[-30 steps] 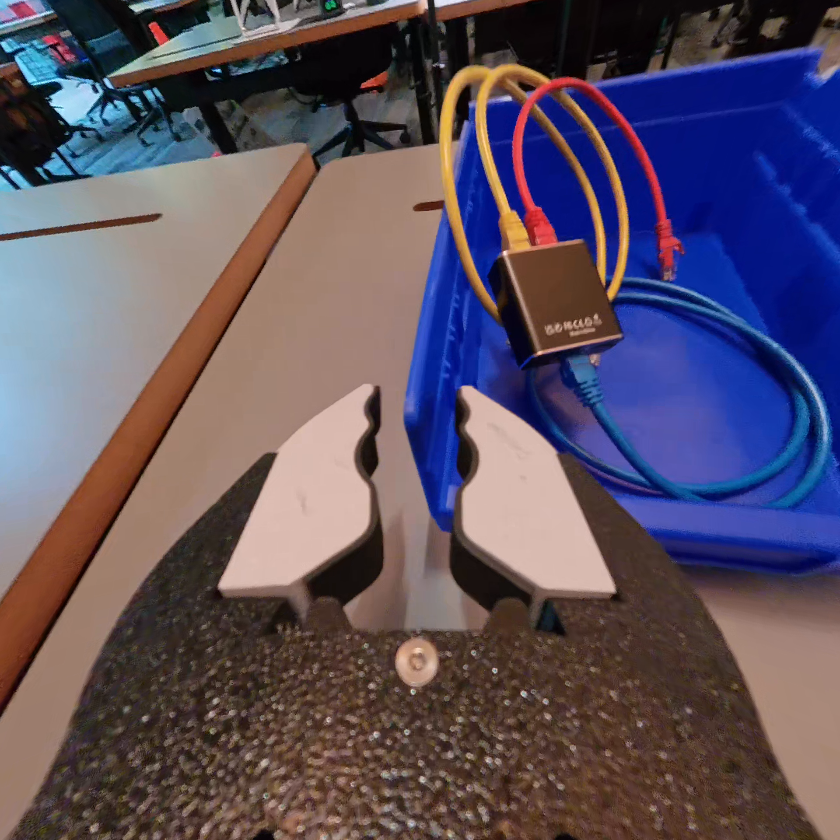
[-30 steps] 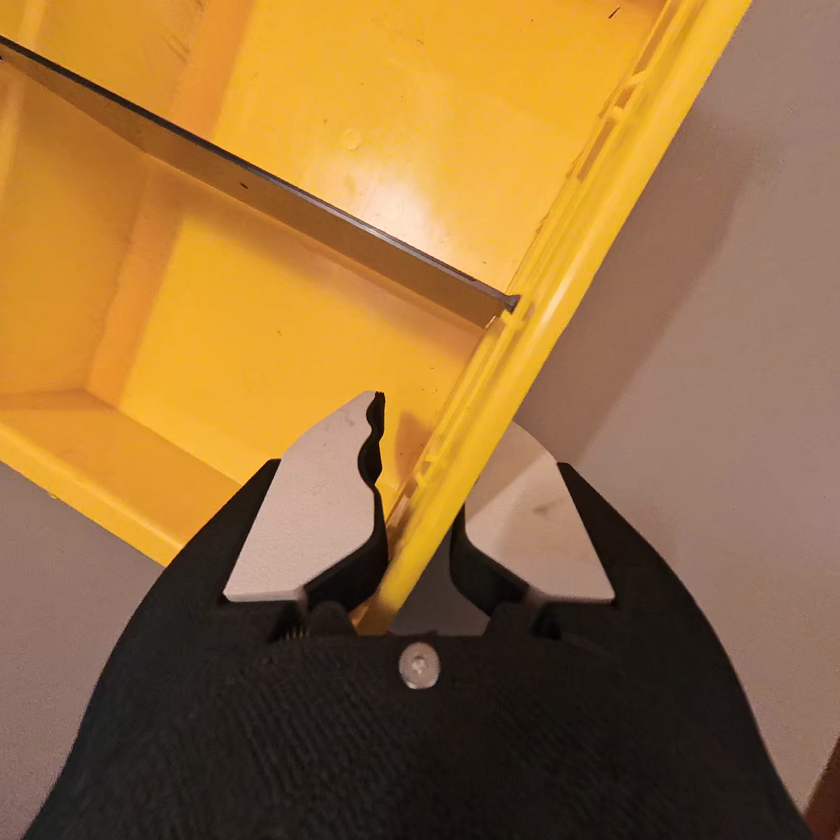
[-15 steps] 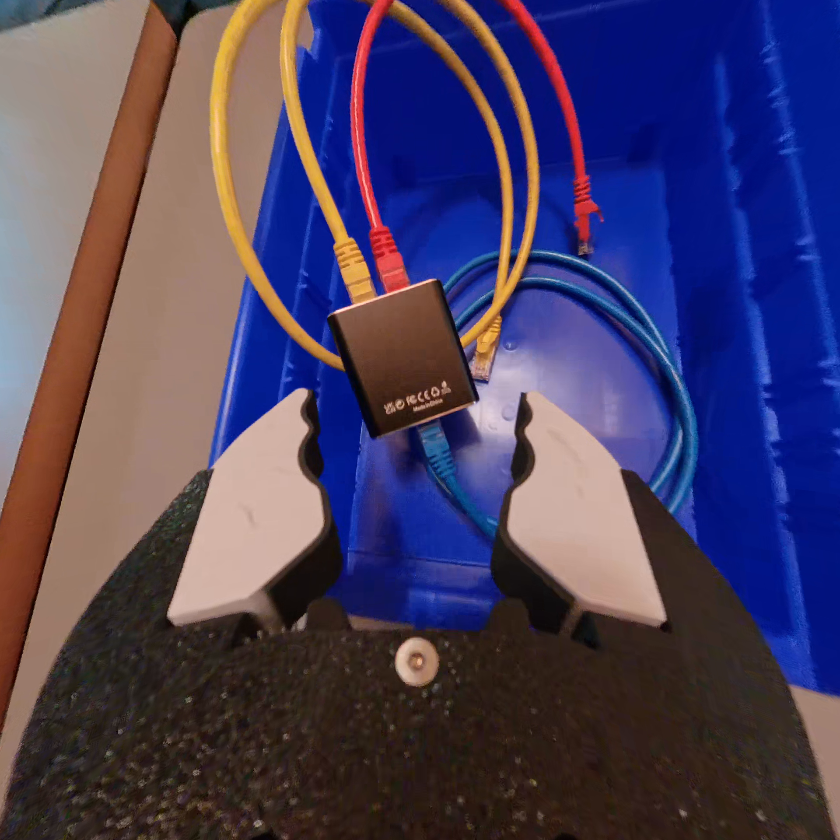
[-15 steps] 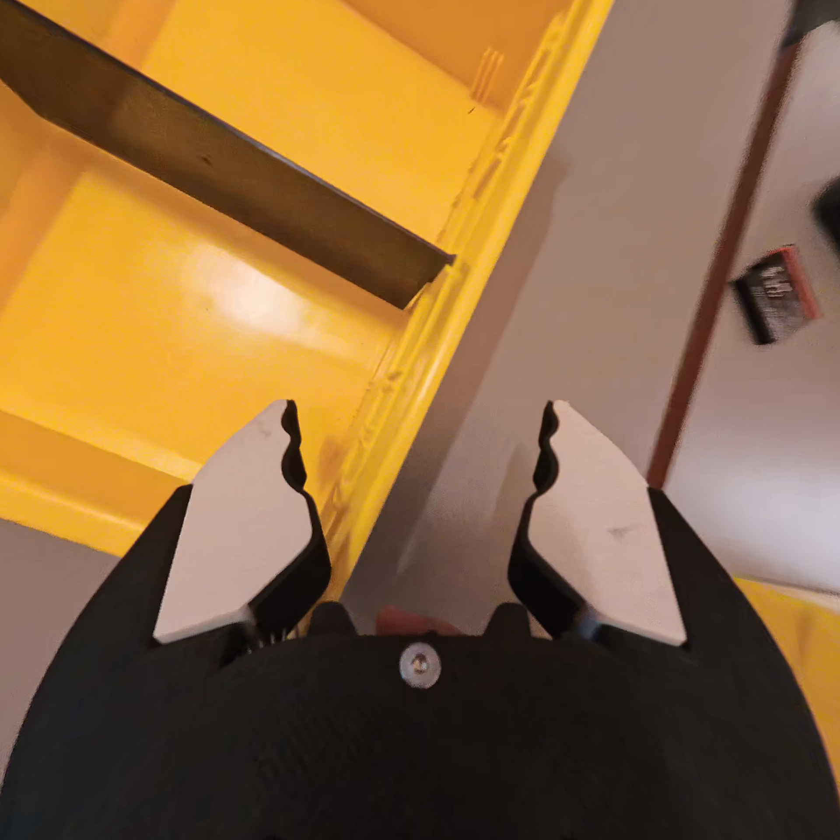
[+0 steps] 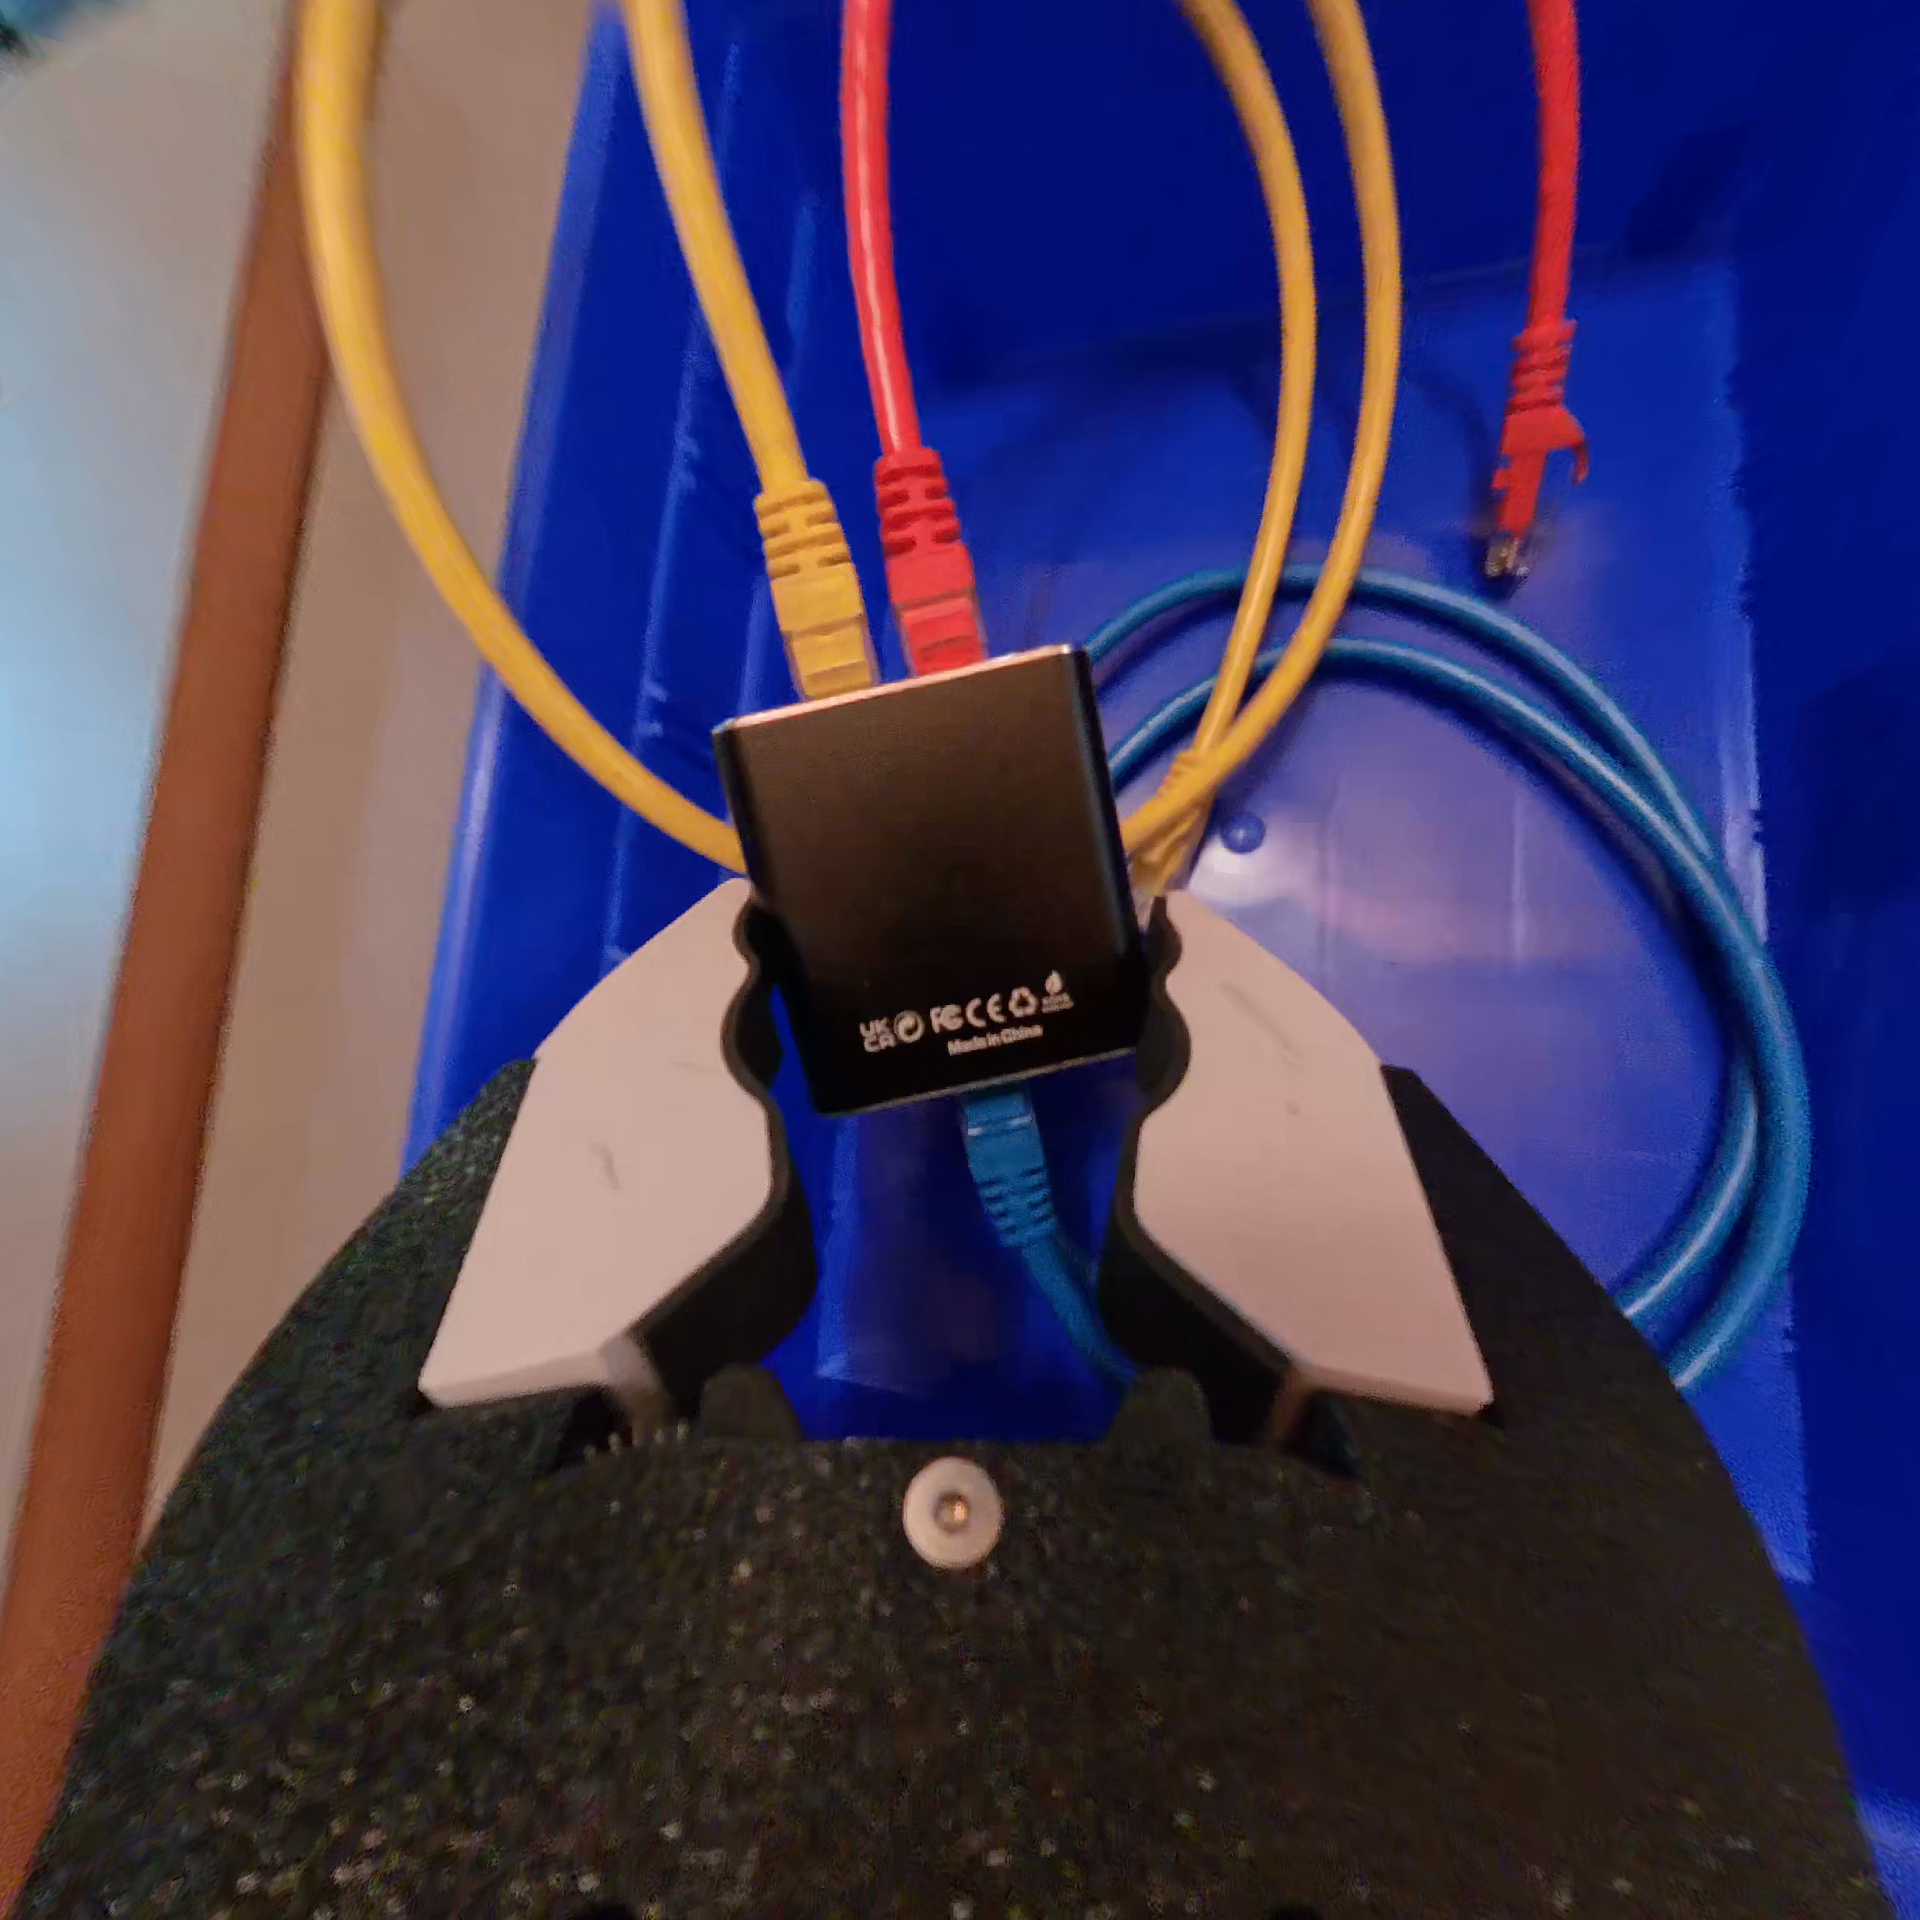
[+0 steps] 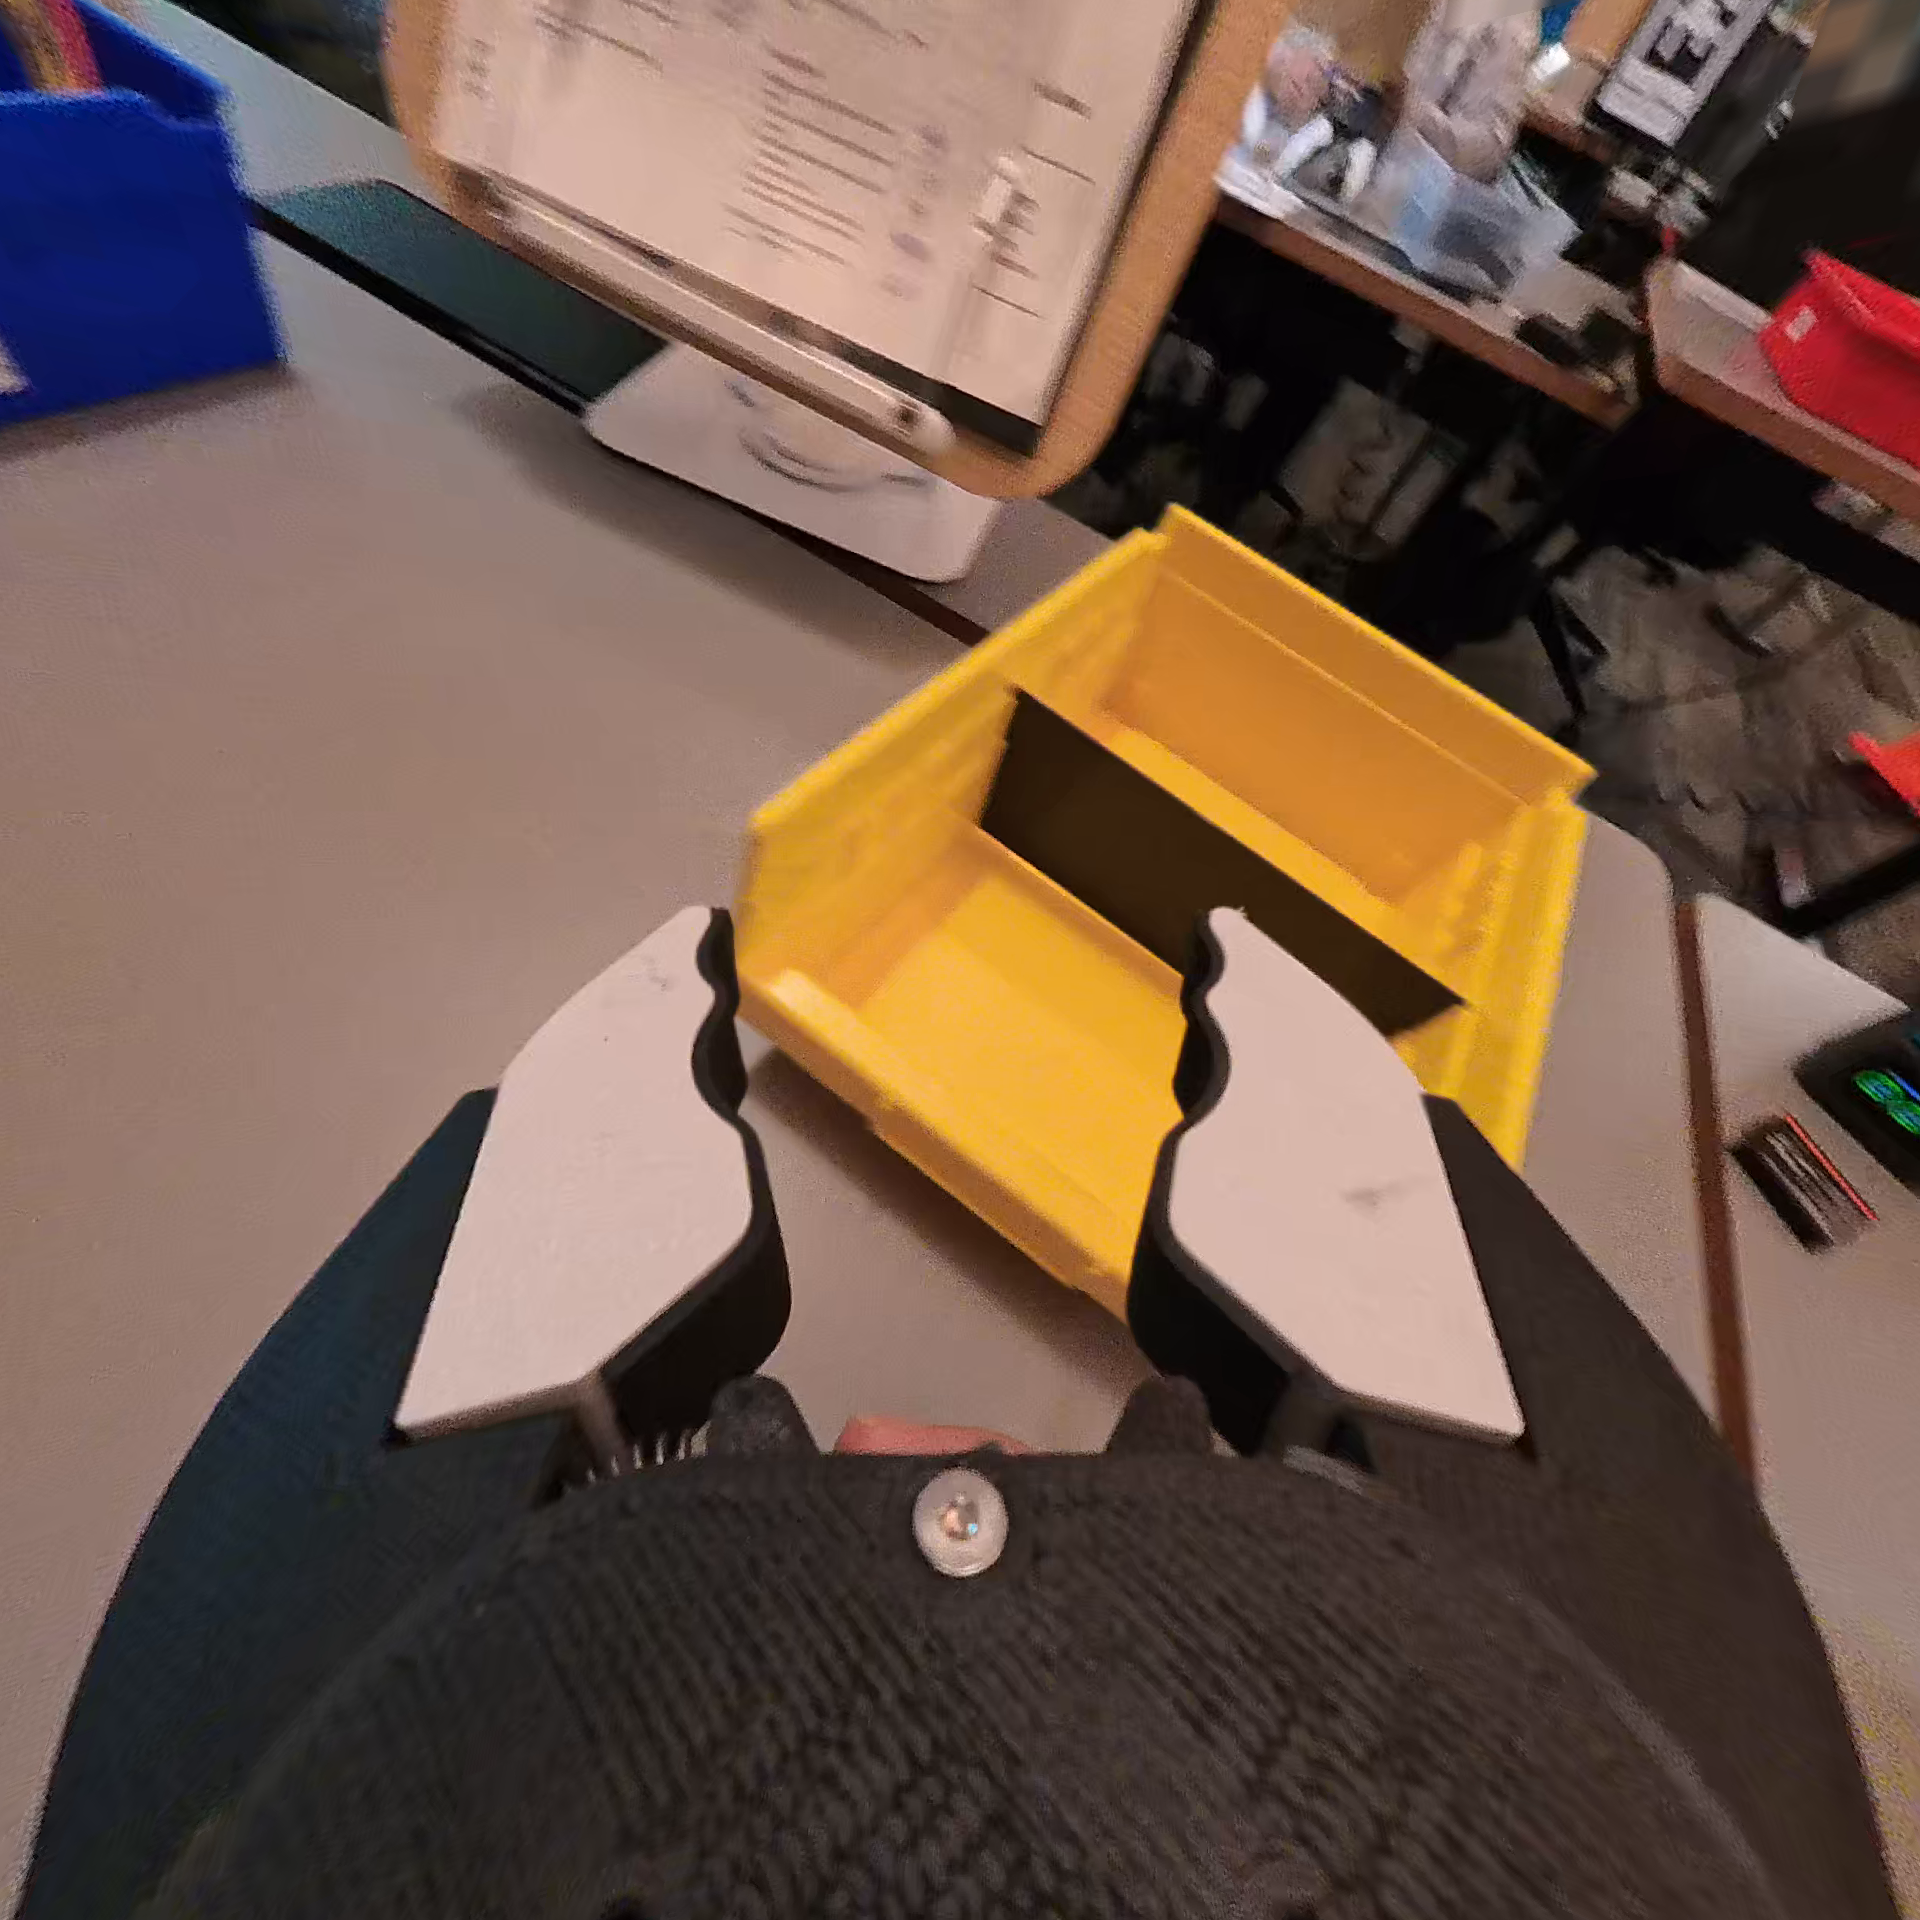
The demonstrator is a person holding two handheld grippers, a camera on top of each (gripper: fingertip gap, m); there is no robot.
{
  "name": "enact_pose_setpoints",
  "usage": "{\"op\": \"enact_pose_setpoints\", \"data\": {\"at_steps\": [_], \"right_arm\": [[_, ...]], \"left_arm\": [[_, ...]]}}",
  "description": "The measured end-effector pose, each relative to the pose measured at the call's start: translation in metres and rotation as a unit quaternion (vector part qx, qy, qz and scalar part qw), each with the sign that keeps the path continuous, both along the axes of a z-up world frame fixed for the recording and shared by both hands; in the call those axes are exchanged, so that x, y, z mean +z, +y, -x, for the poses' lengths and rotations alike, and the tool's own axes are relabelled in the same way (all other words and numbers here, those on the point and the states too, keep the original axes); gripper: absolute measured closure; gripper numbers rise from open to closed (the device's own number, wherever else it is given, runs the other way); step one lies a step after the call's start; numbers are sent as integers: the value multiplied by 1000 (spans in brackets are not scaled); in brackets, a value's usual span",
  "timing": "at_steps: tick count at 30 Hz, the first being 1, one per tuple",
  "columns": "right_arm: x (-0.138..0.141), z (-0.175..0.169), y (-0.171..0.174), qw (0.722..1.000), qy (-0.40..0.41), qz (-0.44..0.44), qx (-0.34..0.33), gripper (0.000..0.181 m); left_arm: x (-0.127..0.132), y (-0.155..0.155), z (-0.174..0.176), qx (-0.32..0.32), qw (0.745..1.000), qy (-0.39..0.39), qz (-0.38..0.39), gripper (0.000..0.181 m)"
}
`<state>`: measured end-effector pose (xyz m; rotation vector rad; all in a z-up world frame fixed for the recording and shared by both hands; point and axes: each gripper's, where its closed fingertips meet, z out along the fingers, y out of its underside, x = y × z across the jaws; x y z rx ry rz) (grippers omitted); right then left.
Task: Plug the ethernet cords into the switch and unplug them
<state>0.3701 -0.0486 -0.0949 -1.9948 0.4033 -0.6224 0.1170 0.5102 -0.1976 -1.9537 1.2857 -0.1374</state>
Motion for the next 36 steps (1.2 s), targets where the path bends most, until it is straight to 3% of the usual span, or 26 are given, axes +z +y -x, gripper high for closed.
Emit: {"op": "enact_pose_setpoints", "data": {"at_steps": [4,9,15,18,22,26,30,36], "right_arm": [[-3,41,36,998,-5,-29,62,104],[7,79,74,987,23,-72,139,105],[25,125,99,967,47,-125,217,106],[38,154,105,954,51,-146,259,105],[60,201,106,931,53,-162,324,98],[80,232,102,915,55,-185,354,101],[84,243,99,907,42,-189,373,102],[83,236,101,907,62,-205,363,106]], "left_arm": [[63,-16,-5,-52,990,-37,-129,115],[175,-49,-10,-94,954,-107,-265,117],[284,-125,-18,-174,900,-197,-347,117],[311,-176,-28,-232,879,-236,-342,117],[345,-230,-30,-259,839,-251,-408,117],[343,-272,-45,-315,830,-263,-378,117],[370,-284,-41,-287,794,-249,-474,117],[435,-288,-33,-283,784,-266,-485,117]]}}
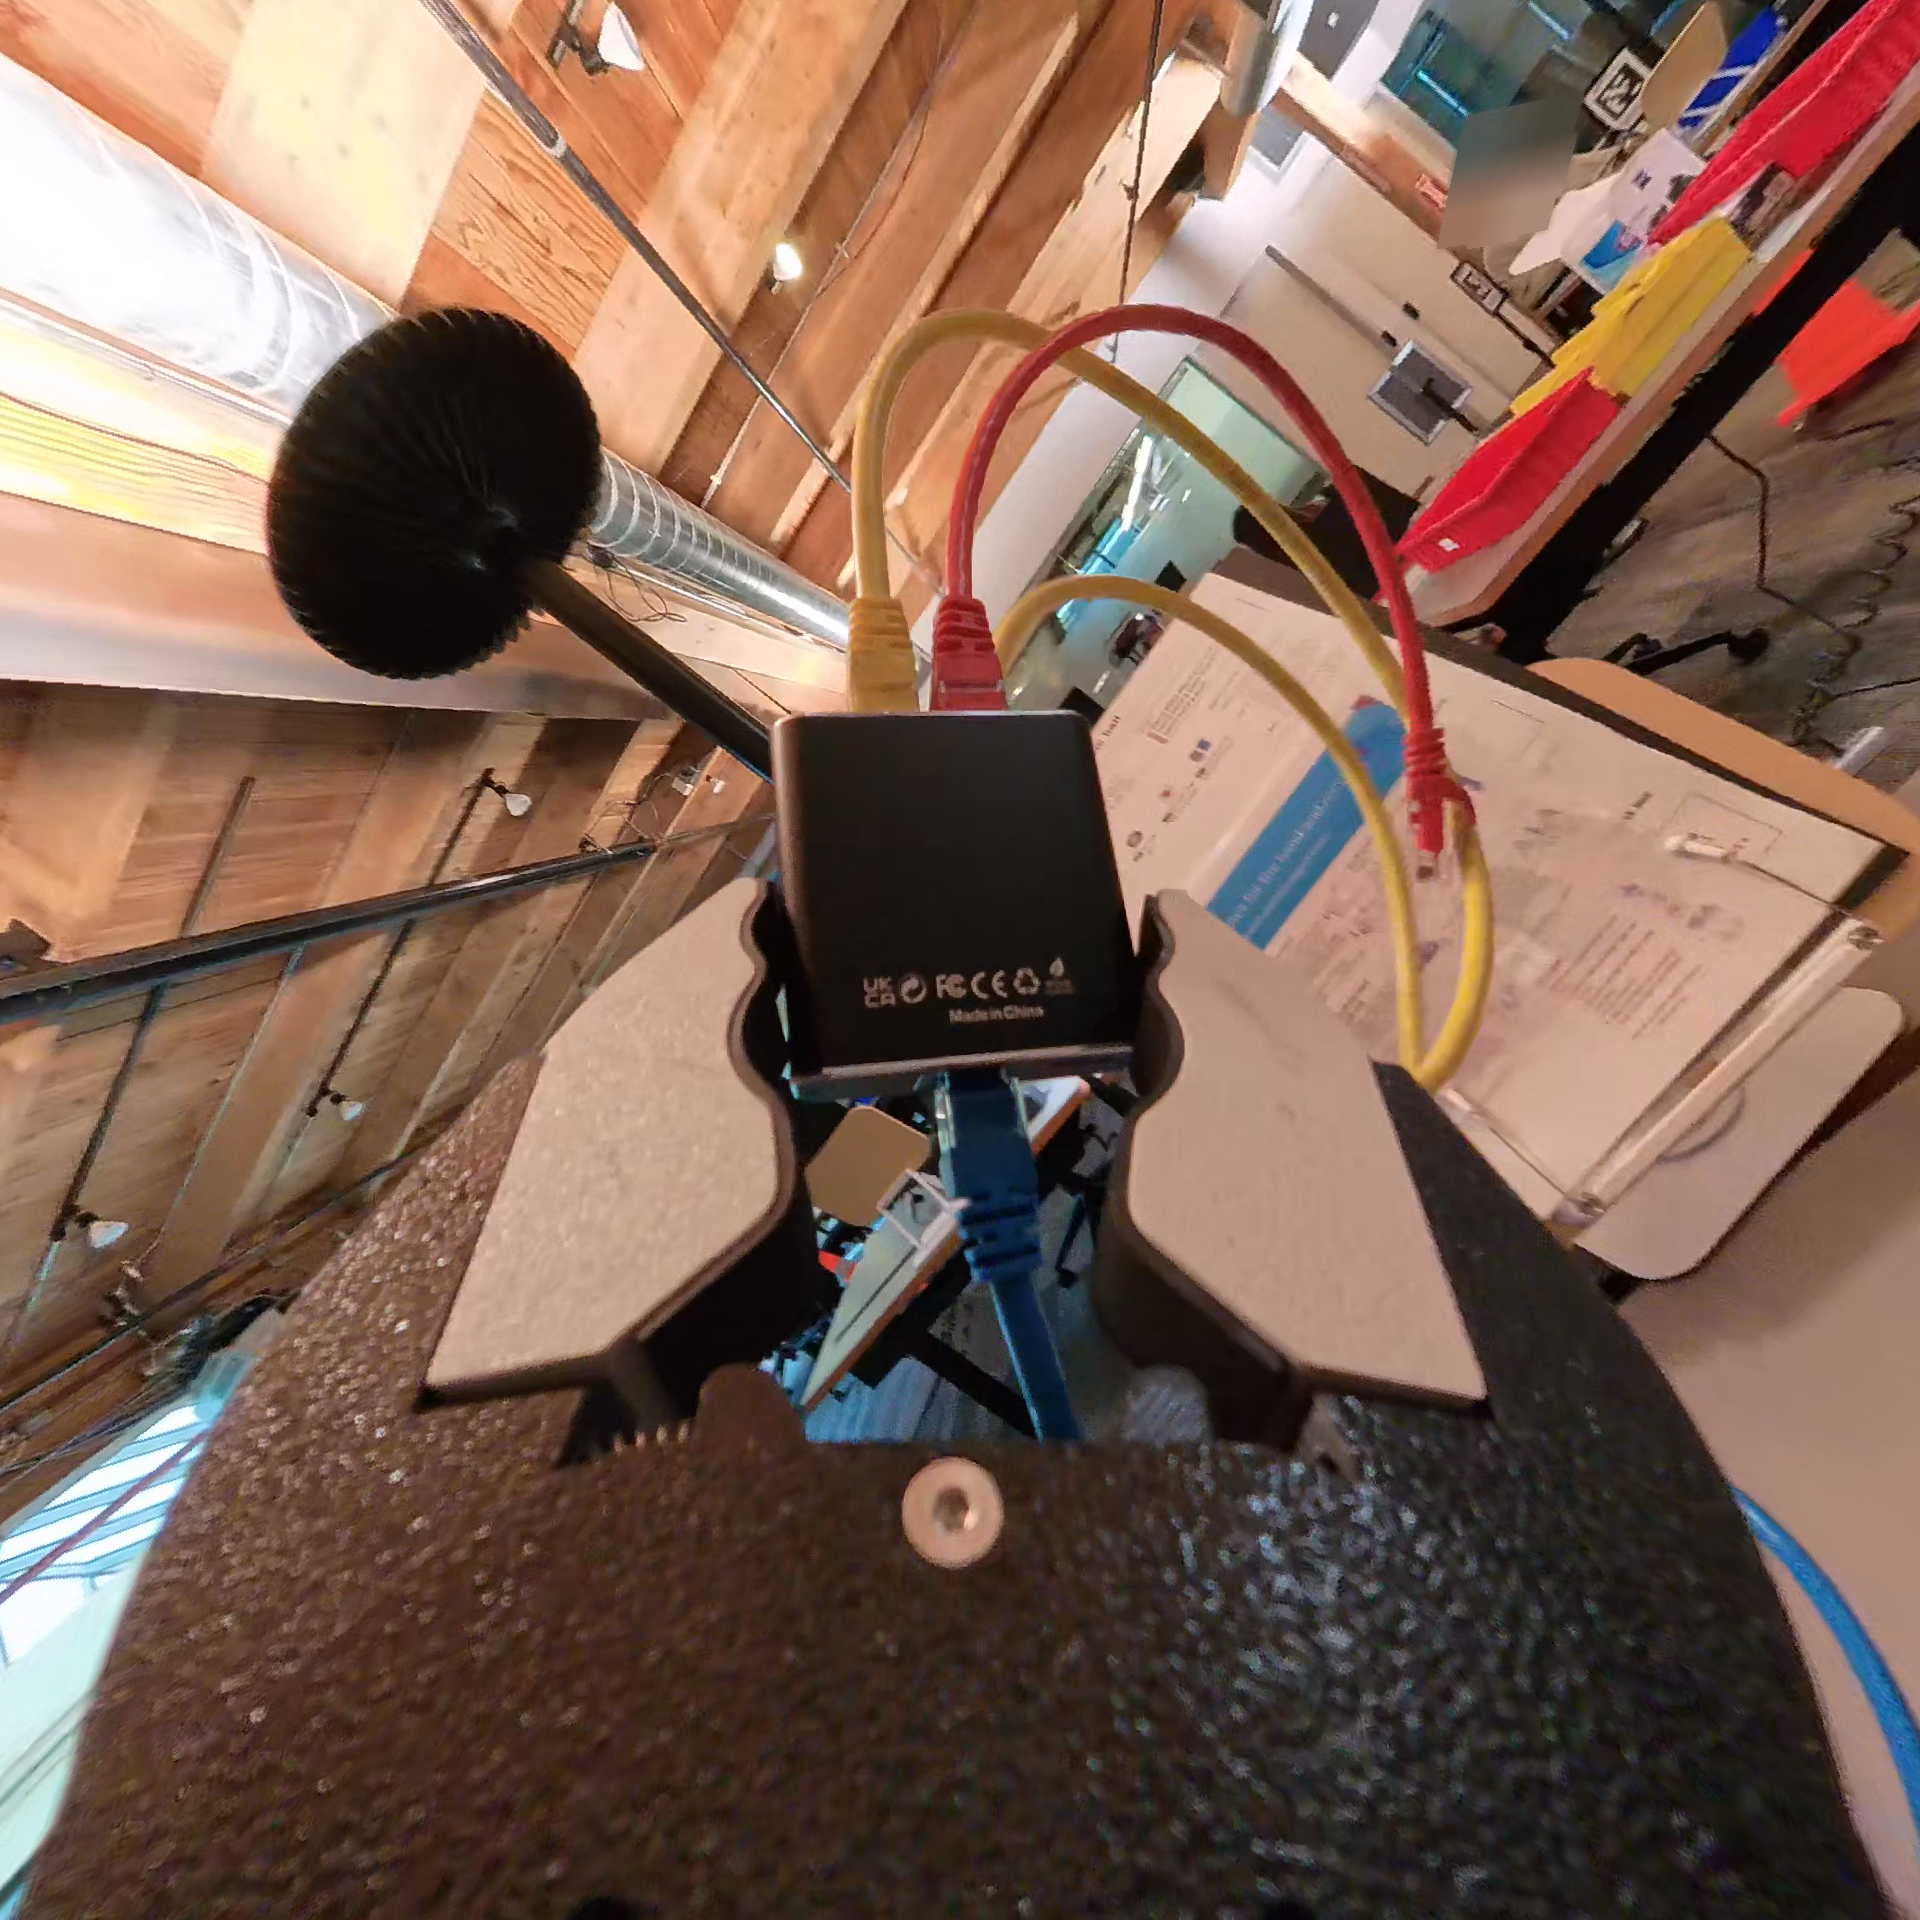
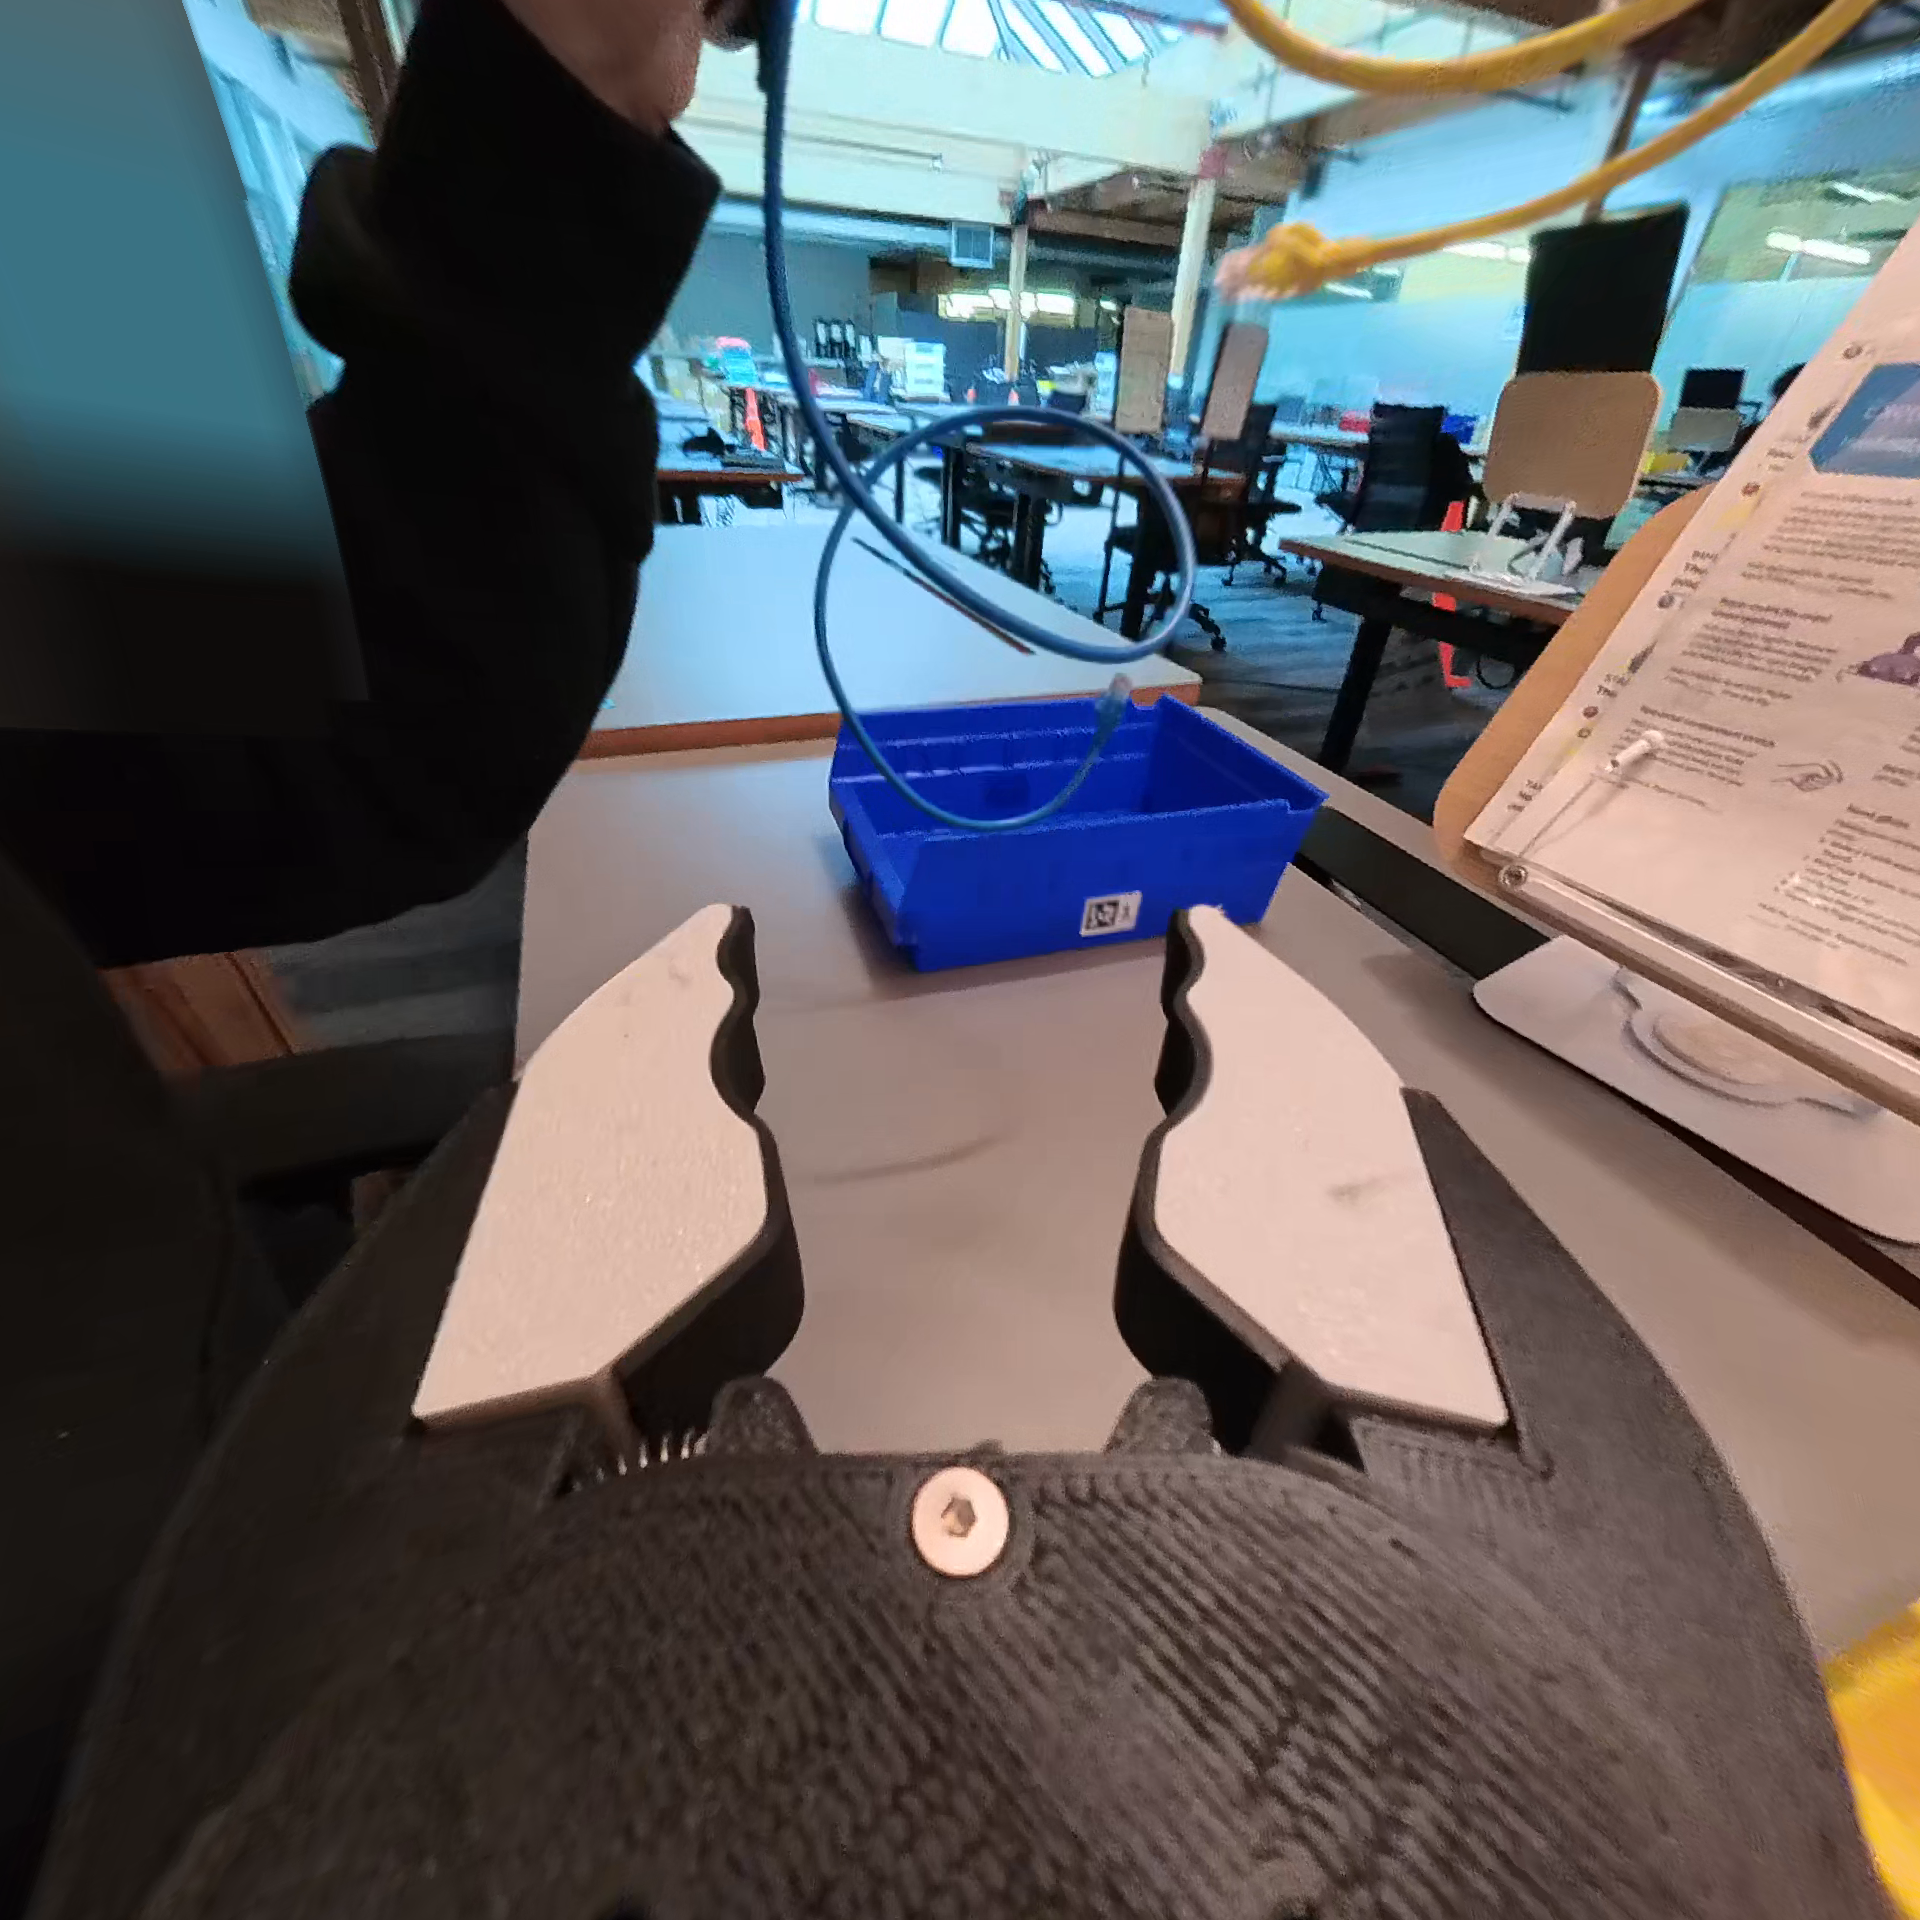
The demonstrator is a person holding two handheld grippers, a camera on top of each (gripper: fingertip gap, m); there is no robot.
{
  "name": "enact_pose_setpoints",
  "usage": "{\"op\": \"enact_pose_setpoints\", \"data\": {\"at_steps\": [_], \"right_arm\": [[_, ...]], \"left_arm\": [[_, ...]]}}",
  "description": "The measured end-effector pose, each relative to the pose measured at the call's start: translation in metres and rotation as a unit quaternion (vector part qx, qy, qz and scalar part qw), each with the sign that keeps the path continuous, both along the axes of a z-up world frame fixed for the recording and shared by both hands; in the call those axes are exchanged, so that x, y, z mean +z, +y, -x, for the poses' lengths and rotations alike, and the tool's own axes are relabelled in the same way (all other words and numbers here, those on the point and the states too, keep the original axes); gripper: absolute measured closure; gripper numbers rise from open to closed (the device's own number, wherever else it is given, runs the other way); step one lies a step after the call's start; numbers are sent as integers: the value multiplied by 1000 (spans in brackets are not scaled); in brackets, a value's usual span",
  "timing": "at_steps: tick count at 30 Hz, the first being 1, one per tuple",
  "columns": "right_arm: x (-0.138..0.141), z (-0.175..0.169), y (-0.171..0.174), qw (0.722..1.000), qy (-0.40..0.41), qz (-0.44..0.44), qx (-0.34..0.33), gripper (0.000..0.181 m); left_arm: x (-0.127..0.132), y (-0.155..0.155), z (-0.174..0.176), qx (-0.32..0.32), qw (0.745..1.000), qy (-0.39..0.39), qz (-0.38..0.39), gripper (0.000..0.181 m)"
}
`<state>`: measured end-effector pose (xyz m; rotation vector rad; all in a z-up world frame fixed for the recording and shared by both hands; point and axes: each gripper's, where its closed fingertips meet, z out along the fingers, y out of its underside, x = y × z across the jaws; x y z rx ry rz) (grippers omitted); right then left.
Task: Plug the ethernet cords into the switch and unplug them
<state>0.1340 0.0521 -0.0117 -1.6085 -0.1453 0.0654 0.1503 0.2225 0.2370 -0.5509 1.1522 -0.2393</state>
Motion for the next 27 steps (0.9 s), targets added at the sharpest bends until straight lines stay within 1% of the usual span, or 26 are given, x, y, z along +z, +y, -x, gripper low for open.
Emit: {"op": "enact_pose_setpoints", "data": {"at_steps": [2,5,7,8,9,11,12,14,15,17,19,20,22,23,24,25,27], "right_arm": [[5,6,-1,1000,-7,-11,11,107],[5,7,-3,1000,-20,-11,9,105],[4,4,-2,1000,-15,-9,0,105],[5,2,-2,1000,-8,-11,-4,104],[8,2,-2,1000,-1,-18,-7,105],[15,4,-3,999,9,-36,-6,104],[18,6,-3,999,13,-45,-2,104],[26,18,-3,996,22,-78,34,99],[28,20,-2,994,39,-95,44,101],[19,9,10,989,105,-94,33,105],[-5,-3,28,983,166,-71,27,109],[-21,-10,37,979,195,-53,18,110],[-55,-27,53,969,248,-8,-6,115],[-67,-33,58,962,273,2,-10,113],[-74,-35,62,955,297,3,-1,115],[-81,-37,65,947,322,6,8,121],[-90,-37,70,932,360,7,37,124]], "left_arm": [[9,-1,3,9,1000,-9,-13,117],[17,-1,7,10,1000,-20,-3,117],[10,-4,3,-13,1000,-5,23,117],[0,-7,-1,-31,999,12,38,117],[-15,-10,-7,-48,997,32,52,117],[-58,-16,-22,-85,989,85,82,117],[-84,-21,-29,-108,982,116,101,117],[-141,-31,-41,-152,965,166,136,117],[-171,-36,-46,-171,956,185,148,117],[-230,-43,-53,-198,941,224,160,116],[-282,-51,-54,-226,923,254,178,117],[-303,-56,-53,-241,916,265,179,117],[-332,-65,-48,-268,905,278,179,117],[-339,-72,-44,-292,898,275,180,117],[-341,-79,-39,-322,888,269,186,117],[-343,-87,-34,-349,877,266,193,117],[-347,-96,-28,-385,860,270,199,117]]}}
